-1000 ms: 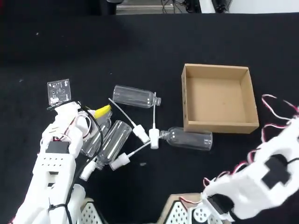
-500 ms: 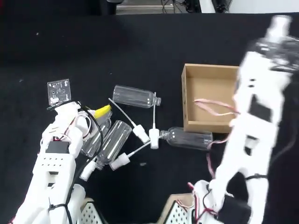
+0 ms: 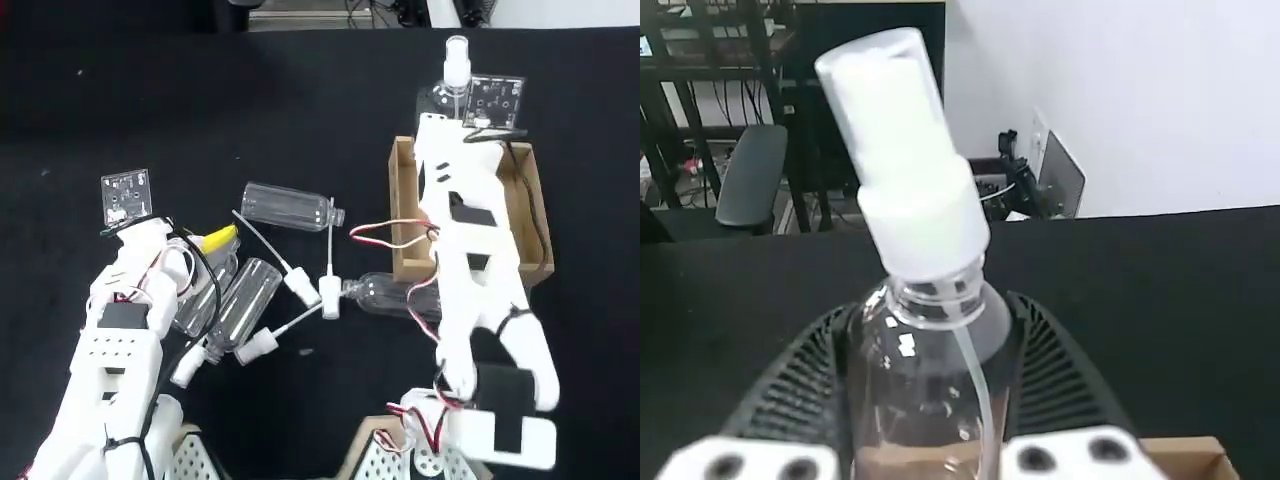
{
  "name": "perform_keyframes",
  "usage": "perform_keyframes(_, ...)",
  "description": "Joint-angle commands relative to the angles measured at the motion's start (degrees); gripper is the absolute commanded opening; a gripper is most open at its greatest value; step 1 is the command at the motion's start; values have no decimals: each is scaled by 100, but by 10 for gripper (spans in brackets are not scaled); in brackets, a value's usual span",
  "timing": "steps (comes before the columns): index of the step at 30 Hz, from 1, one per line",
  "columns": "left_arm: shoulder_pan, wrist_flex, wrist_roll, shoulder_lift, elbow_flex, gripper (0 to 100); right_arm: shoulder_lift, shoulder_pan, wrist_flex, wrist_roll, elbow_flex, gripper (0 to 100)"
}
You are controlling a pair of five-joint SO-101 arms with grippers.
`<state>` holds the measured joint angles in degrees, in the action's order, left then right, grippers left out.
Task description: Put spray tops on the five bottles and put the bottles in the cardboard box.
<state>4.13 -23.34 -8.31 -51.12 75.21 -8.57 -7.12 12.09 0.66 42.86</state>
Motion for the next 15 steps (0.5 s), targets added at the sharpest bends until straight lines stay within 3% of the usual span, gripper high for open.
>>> perform_keyframes(1, -22, 114, -18, -53, -66, 356, 75, 44, 308, -18, -31, 15)
perform_keyframes(15, -22, 114, -18, -53, -66, 356, 163, 70, 360, 18, 295, 11)
